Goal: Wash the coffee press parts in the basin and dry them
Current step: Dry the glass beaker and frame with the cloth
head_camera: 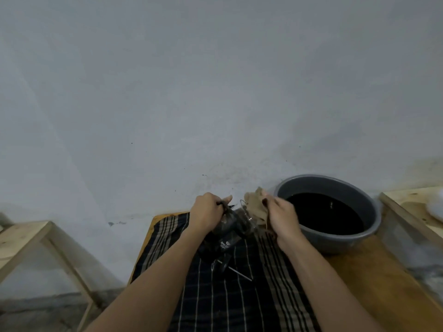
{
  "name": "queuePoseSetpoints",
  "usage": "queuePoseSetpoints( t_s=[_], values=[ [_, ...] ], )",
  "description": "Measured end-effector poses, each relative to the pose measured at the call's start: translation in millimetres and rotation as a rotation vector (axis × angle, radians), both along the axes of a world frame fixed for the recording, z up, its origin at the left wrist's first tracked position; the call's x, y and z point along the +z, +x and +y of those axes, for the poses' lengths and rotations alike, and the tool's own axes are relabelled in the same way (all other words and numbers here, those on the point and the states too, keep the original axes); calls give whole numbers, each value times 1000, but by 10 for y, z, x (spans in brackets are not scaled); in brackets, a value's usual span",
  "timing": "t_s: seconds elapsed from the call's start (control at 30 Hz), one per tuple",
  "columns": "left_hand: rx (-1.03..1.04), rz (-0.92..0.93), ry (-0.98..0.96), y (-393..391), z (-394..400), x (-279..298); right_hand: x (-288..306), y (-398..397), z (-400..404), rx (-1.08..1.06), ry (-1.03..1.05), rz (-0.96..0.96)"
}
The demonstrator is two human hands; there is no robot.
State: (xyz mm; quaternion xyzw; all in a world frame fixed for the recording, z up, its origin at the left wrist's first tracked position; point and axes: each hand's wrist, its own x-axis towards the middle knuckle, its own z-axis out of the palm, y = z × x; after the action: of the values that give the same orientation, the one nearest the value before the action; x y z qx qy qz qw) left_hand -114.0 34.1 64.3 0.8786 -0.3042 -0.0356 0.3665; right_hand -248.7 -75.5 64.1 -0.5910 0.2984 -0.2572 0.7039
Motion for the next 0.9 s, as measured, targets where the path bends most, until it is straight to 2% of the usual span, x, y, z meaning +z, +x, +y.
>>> queuePoseSetpoints(
  t_s=[0.07, 0.13, 0.23, 0.3, 0.43, 0.5, 0.63, 0.7, 0.8, 0.9],
  values=[
    [-15, -14, -2, 53, 63, -7, 90, -72, -160, -63, -89, -129],
    [-43, -14, -22, 75, 79, -2, 136, -78, -233, 20, -226, -150],
    [-111, -37, -12, 10, 31, 64, 43, 11, -152, 288, -471, -8],
    [-130, -55, 19, -8, -5, 110, -28, 72, -130, 381, -598, 57],
    [-109, -77, -4, 0, -35, 138, -66, 135, -160, 232, -768, 223],
    [-99, -115, 12, -3, -18, 161, -95, 123, -117, 217, -738, 301],
    [-48, -131, 15, 25, 33, 169, -170, -22, -70, 308, -221, 252],
    [-16, -130, -2, 24, 53, 162, -173, -65, -99, 259, -81, 182],
    [-49, -108, 1, -13, 30, 191, -110, -22, -151, 228, -96, 87],
    [-73, -146, 40, -95, -43, 238, -111, 110, -167, 263, -254, 142]
  ],
)
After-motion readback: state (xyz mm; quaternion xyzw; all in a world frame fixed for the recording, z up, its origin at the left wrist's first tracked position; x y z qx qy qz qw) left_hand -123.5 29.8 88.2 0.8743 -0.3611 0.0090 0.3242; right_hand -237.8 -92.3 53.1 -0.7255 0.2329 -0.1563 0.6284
